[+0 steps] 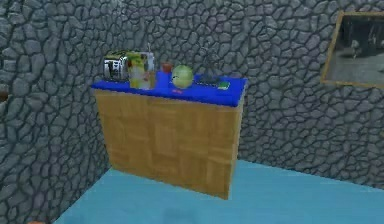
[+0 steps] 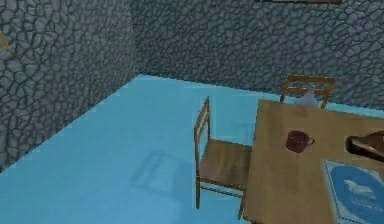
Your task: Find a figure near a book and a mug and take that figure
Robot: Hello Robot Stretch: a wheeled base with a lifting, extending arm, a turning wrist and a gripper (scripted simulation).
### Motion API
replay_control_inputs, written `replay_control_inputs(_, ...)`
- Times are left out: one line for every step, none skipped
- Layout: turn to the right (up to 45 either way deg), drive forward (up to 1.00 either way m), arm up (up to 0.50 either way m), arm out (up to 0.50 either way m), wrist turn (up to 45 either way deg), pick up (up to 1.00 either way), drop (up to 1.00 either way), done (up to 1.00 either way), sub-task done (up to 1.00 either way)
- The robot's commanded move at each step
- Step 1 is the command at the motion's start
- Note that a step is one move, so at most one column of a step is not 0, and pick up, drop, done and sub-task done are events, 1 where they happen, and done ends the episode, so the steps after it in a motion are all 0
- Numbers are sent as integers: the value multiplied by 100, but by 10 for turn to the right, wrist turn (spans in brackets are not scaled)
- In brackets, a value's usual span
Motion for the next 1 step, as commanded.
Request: replay_control_inputs(0,30,0,0,0,0,0,0,0)
